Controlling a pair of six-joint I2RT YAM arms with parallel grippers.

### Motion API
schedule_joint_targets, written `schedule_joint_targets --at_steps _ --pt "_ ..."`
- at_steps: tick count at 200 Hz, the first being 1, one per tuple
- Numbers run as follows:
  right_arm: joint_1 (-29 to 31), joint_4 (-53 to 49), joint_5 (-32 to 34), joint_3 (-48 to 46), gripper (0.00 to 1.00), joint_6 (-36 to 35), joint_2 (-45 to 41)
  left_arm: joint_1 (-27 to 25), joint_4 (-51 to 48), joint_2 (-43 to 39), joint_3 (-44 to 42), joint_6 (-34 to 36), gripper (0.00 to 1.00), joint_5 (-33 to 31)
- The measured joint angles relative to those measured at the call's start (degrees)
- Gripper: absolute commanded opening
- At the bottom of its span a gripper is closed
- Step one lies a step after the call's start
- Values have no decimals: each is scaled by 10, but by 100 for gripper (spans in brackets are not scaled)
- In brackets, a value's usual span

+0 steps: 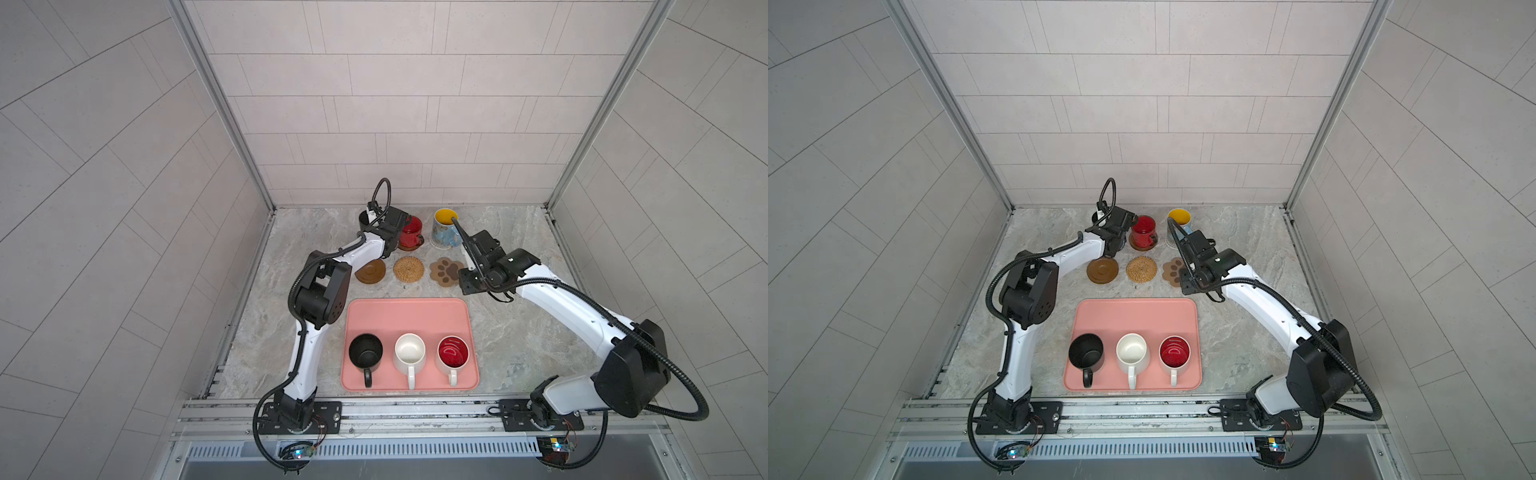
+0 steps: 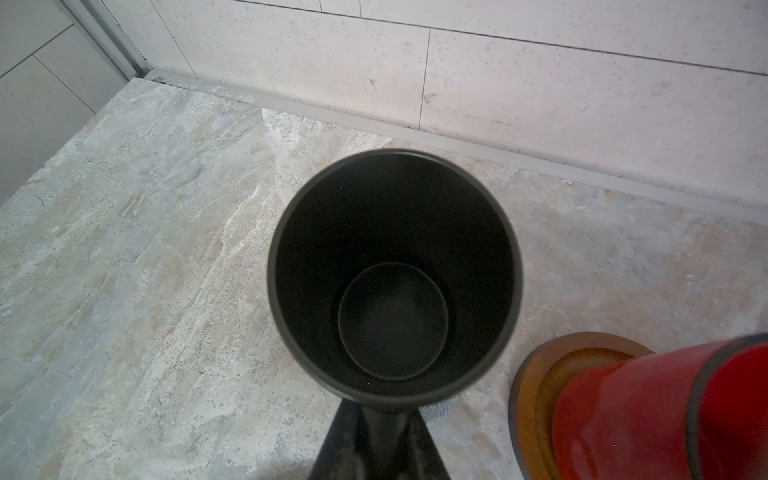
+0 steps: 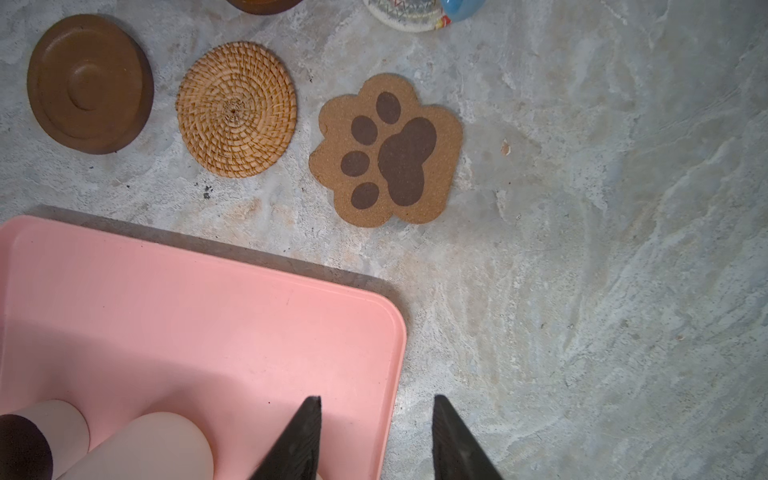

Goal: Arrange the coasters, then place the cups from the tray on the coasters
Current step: 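Carry the black mug with the left gripper toward the light blue knitted coaster, then lower the black mug onto the light blue coaster beside the red mug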

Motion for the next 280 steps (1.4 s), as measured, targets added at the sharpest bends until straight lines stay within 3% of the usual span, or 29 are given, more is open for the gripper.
schedule_joint_targets --at_steps 94,280 --pt "0 0 0 0 46 0 0 -1 -6 10 0 0 3 4" --pt "0 0 0 -2 46 3 0 -11 4 10 0 -9 32 4"
